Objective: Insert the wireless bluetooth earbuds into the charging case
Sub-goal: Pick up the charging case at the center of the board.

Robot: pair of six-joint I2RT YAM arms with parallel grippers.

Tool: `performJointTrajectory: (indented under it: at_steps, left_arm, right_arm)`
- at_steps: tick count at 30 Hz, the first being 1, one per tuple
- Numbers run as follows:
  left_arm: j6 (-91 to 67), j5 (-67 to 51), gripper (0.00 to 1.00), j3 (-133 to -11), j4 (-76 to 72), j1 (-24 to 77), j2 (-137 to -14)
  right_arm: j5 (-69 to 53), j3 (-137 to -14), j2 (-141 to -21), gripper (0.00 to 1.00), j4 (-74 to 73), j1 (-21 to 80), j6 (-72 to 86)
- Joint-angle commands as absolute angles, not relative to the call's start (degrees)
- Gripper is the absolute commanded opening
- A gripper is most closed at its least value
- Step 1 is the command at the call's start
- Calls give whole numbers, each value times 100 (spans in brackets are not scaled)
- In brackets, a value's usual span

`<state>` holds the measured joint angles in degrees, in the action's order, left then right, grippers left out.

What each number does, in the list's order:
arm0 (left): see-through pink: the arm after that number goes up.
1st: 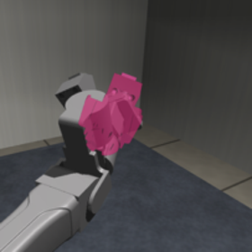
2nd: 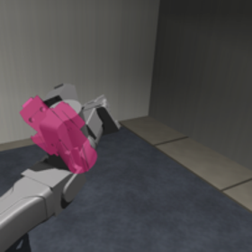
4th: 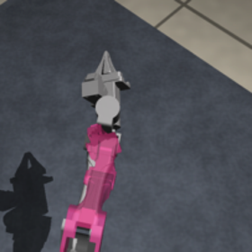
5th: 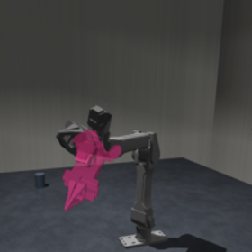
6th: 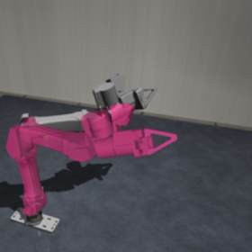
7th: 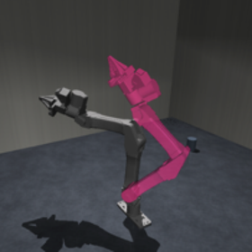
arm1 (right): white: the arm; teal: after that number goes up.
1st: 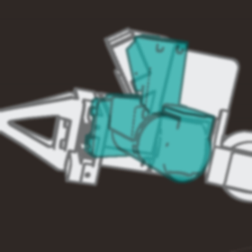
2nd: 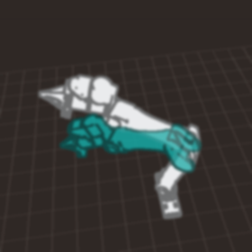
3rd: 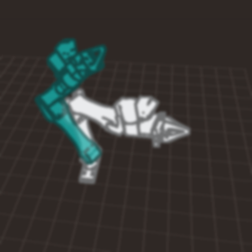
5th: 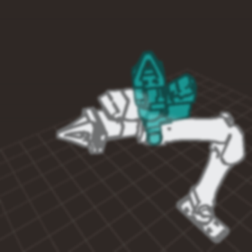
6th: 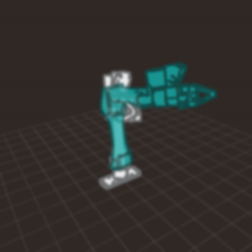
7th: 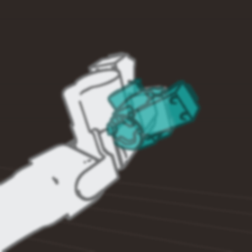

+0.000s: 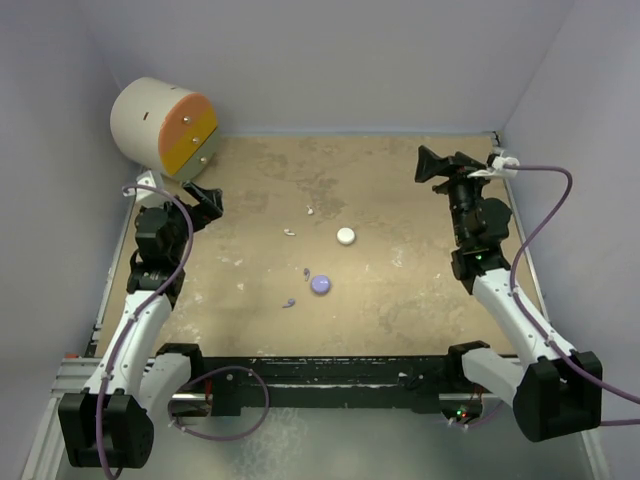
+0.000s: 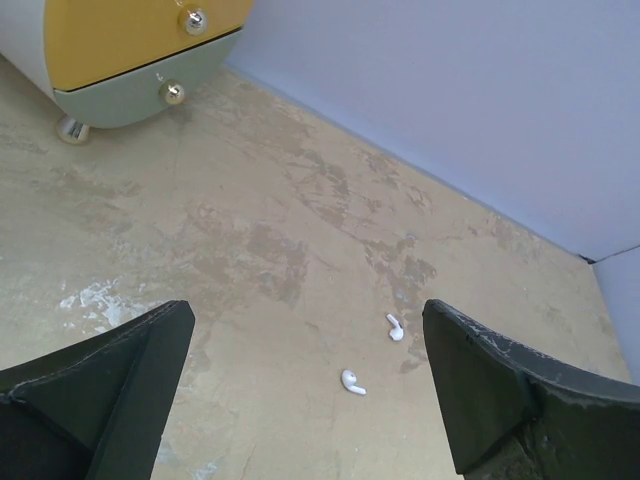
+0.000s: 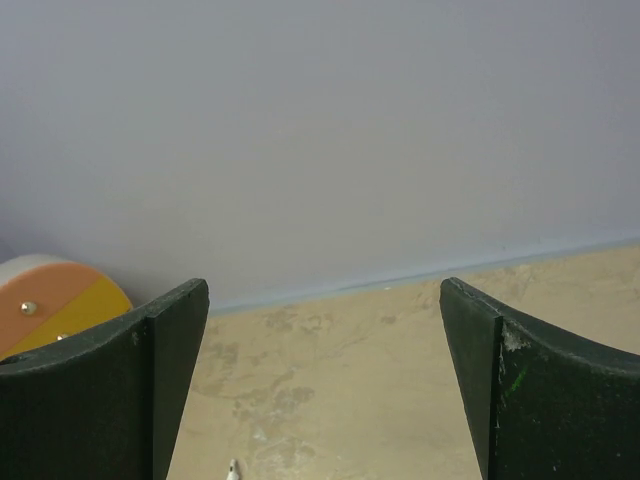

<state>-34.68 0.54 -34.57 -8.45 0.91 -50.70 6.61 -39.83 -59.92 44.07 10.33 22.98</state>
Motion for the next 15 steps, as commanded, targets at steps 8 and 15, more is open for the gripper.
performJointTrajectory:
  at_steps: [8,15]
  left_arm:
    - [-3822,223,98,-3630,-577,114,-4824]
    - [-4063,620,98,-3714,-309,105,-4918]
  right_arm:
    - [-1062,-3899,-5590,100,4985,1099,1799]
    - [-1713,-4099,-6024,100,5002,1096,1871]
